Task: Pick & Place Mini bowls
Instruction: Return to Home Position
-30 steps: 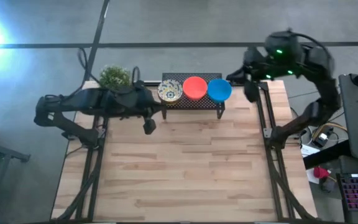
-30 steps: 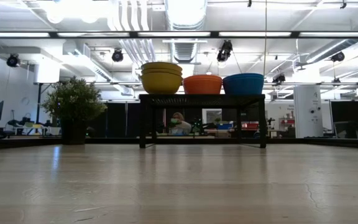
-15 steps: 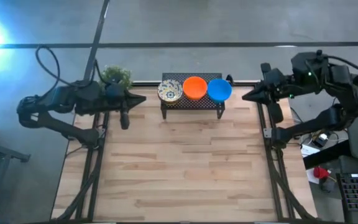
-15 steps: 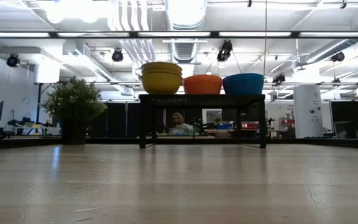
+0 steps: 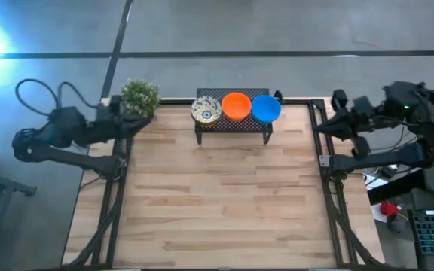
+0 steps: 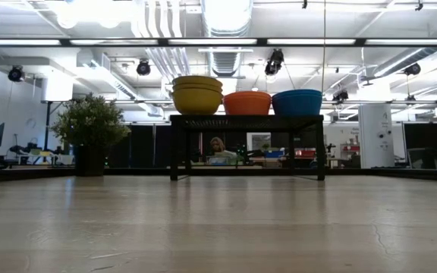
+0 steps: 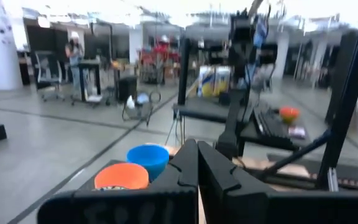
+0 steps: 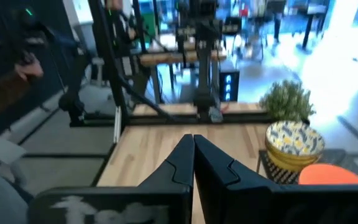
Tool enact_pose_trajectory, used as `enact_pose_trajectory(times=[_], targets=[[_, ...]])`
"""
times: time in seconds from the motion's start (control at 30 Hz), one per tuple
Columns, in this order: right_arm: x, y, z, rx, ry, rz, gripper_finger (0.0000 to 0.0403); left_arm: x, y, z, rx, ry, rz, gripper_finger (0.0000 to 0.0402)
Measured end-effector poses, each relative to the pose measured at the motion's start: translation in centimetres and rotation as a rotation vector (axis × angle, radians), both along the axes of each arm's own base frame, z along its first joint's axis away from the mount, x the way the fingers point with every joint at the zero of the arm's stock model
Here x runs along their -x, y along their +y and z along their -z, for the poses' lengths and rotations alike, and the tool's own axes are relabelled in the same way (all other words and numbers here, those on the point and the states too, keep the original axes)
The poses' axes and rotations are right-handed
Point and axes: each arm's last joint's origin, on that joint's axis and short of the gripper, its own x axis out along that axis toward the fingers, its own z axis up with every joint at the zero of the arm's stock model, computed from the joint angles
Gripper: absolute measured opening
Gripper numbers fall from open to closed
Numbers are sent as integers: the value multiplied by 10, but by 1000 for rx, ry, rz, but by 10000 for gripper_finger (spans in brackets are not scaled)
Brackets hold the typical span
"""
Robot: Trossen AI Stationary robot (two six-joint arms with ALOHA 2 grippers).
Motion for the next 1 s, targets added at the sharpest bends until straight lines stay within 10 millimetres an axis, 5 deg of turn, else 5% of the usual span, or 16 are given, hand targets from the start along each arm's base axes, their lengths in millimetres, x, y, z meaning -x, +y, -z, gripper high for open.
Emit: enact_pose_trajectory(times=[0.27, 0.57, 1.0], targets=[[48, 6, 27, 17, -177, 19, 8, 36, 2, 17, 7, -147, -4, 0], [84, 9, 66, 10, -336, 57, 8, 53, 3, 38, 6, -204, -3, 0], [115, 11, 116, -38, -478, 130, 8, 62, 4, 57, -21, -253, -10, 0]])
